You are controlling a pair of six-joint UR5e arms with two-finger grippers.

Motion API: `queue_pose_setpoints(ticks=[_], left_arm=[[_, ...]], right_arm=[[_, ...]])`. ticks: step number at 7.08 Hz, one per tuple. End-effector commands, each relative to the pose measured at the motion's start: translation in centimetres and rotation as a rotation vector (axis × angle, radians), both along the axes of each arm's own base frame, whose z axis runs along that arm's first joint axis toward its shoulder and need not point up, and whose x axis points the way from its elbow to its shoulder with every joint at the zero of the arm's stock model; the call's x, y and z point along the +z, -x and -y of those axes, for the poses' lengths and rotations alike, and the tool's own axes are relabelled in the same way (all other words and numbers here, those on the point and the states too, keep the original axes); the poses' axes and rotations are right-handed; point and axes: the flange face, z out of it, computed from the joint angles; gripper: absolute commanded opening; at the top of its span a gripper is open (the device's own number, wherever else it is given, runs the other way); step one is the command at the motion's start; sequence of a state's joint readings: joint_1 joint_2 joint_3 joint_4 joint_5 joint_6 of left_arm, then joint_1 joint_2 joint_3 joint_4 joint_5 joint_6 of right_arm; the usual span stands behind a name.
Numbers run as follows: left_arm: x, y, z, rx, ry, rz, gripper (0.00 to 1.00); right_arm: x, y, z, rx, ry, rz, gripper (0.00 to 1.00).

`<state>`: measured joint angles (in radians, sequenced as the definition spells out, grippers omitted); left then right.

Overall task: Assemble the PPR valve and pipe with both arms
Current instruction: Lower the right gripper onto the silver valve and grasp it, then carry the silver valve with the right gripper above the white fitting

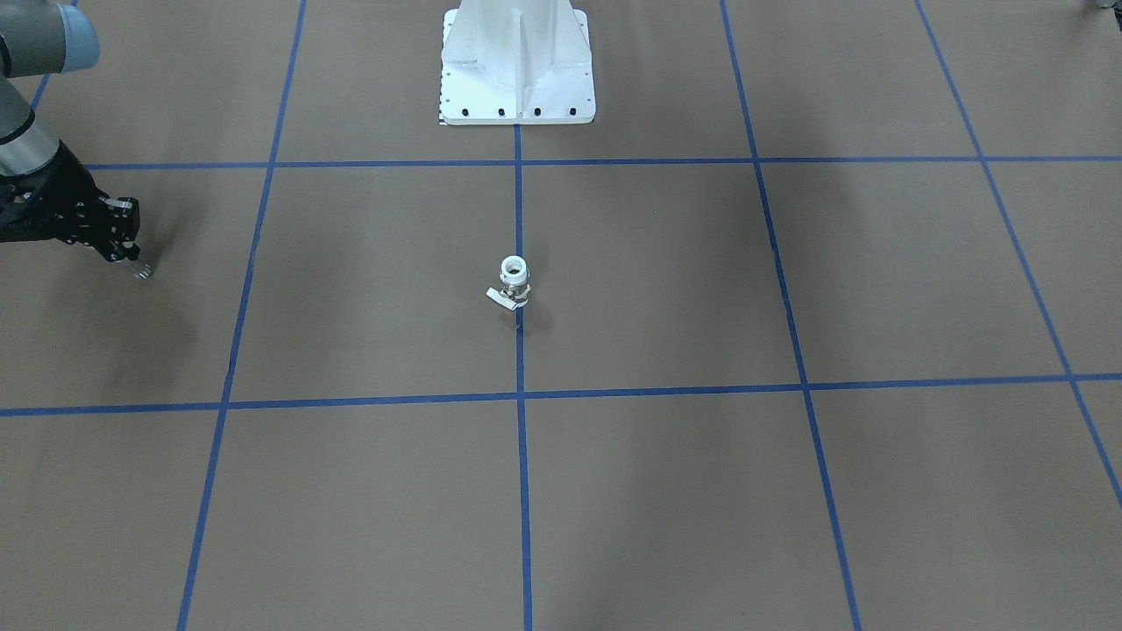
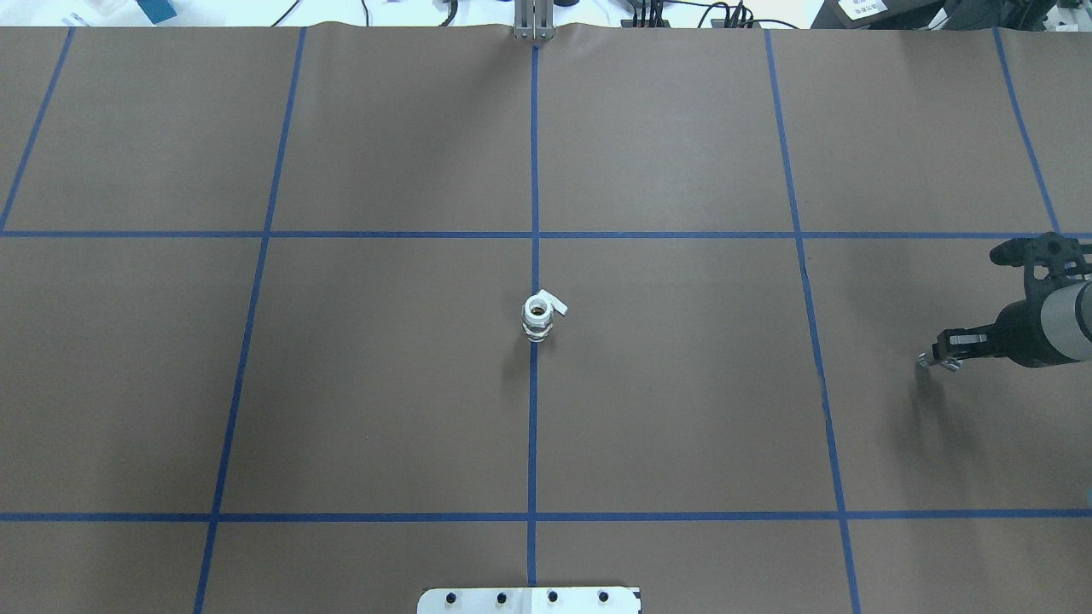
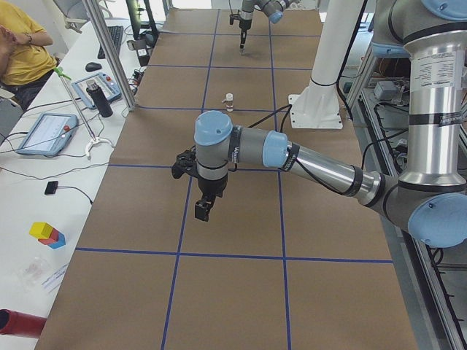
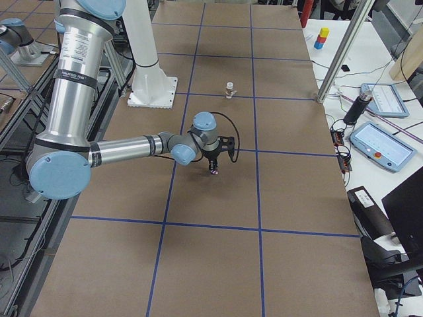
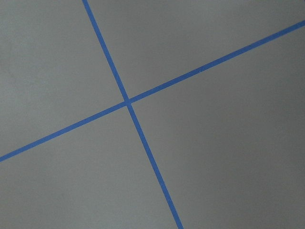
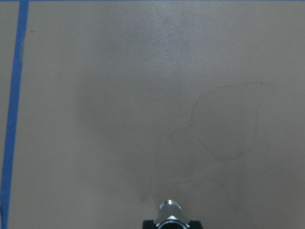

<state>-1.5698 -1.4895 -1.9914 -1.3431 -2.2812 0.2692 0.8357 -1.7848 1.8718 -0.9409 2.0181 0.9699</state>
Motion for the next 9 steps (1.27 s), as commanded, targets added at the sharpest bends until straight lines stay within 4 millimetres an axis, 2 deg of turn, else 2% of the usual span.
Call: queue_pose_setpoints(ticks=[1,2,3,5,6,8,9], left_arm=[[3.0,0.0,-2.5,-0.049,0.108,-0.007,1.0],[4.3,0.3,-4.3,-0.06,0.142,-0.01,1.0],[5.5,1.5,-5.4,-0.098,0.16,-0.012,1.0],[8.6,3.0,-9.5,-0.176,0.159,-0.019,1.0],[8.7,3.2,-9.9,-0.193,0.136,-0.021,1.0],[8.4,3.2,-9.8,-0.195,0.131,-0.021,1.0],[8.4,3.2,-9.8,-0.195,0.129,-0.021,1.0]], right_arm=[[-3.1,-0.2,3.4,0.045,0.014,0.016,0.0],[-6.7,0.4,4.7,0.048,0.028,0.018,0.0],[-11.0,0.9,5.4,0.05,0.047,0.004,0.0],[-19.1,1.8,6.3,0.075,0.091,0.015,0.0],[-23.7,3.0,7.4,0.102,0.13,0.047,0.0],[-32.8,8.9,6.9,0.124,0.226,0.036,0.0],[-36.1,12.1,5.6,0.189,0.269,0.006,0.0]])
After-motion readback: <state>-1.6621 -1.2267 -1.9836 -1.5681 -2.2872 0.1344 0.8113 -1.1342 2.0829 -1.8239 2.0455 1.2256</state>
